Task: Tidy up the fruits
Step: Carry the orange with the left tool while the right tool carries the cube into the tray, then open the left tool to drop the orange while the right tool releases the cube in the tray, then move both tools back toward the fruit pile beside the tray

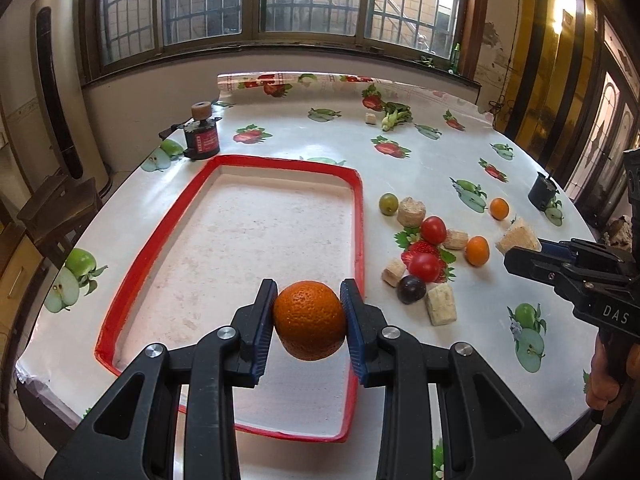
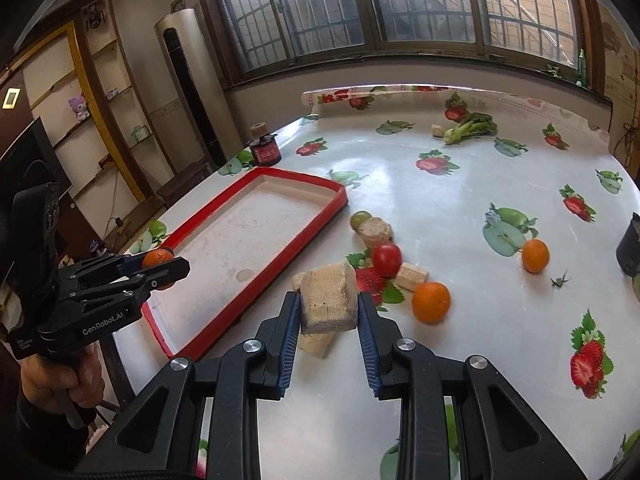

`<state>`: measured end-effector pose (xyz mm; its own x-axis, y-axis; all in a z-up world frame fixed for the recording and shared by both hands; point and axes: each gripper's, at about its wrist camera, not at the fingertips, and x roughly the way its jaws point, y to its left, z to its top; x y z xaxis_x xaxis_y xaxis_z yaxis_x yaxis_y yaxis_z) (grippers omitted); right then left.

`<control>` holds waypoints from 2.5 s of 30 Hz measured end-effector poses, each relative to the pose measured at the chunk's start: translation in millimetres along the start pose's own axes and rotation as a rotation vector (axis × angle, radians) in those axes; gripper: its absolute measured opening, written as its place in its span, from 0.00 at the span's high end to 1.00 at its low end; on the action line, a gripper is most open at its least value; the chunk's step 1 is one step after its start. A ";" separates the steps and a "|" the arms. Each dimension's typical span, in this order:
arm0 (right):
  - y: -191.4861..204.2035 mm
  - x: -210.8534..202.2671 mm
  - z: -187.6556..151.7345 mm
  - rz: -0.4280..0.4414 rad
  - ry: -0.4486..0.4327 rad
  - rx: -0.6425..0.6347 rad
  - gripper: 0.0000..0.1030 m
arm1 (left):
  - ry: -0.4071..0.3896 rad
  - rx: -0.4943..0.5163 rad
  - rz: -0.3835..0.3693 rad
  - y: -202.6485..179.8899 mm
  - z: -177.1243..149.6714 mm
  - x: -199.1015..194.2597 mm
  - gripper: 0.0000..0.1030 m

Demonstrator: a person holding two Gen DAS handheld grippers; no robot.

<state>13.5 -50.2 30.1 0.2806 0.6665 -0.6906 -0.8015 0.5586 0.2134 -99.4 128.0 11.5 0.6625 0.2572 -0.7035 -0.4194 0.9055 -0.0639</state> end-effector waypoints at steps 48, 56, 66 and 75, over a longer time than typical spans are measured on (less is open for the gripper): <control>113.5 182.5 32.0 0.120 0.282 -0.261 0.66 | 0.191 -0.173 0.100 96.1 -19.8 60.6 0.58; 113.0 158.7 34.9 0.104 0.235 -0.288 0.48 | 0.162 -0.159 0.122 93.1 -17.3 44.2 0.52; 91.3 107.2 35.1 0.090 0.158 -0.249 0.45 | 0.137 -0.148 0.115 83.0 -14.2 28.2 0.52; 57.3 73.3 27.6 0.053 0.112 -0.178 0.39 | 0.122 -0.105 0.089 58.5 -7.7 19.8 0.52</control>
<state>2.7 44.3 10.8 0.1832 0.6280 -0.7563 -0.8970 0.4216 0.1328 -115.5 183.4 -11.6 0.5425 0.2867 -0.7896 -0.5399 0.8391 -0.0663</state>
